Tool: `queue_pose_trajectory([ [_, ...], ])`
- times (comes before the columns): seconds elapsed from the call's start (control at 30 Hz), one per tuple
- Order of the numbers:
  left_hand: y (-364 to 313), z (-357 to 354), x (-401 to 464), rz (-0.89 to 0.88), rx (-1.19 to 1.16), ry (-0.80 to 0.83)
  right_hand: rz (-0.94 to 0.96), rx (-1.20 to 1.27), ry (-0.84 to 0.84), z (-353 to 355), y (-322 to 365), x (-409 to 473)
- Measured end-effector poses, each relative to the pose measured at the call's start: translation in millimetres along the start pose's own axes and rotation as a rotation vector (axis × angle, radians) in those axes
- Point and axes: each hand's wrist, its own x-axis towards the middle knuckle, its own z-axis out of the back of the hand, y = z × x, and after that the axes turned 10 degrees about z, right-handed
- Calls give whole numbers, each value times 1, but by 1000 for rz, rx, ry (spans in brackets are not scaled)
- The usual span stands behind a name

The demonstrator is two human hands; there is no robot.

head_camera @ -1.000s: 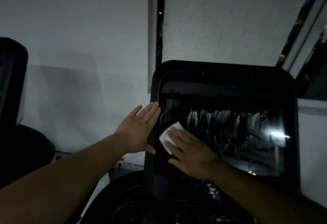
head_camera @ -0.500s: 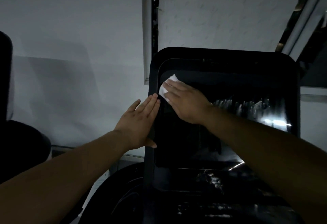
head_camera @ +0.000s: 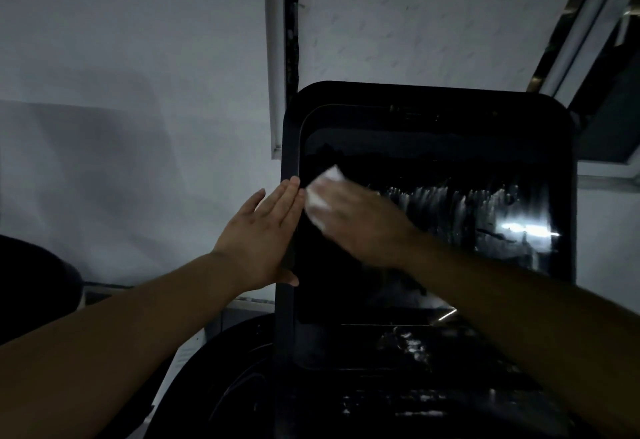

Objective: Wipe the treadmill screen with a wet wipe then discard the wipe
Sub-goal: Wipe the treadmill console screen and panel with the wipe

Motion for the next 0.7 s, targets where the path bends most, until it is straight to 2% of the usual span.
queue_pose_trajectory([
  [0.1,0,0,-1,-4,-2,8,-158,-35,1,5,-29,25],
  [0.2,0,-1,0,-4,5,15,-102,-39,73,-7,-4,7],
  [0.33,-1,1,0,5,32,16,-48,73,-41,-31,69,-65],
  [0.47,-13,5,1,9,40,-2,10,117,-23,-36,110,-108],
  [0.6,-28,9,5,-1,-14,-15,63,124,-20,-29,84,-102],
  [0.7,-34,14,9,17,-18,-17,0,66,-43,-22,33,-74],
])
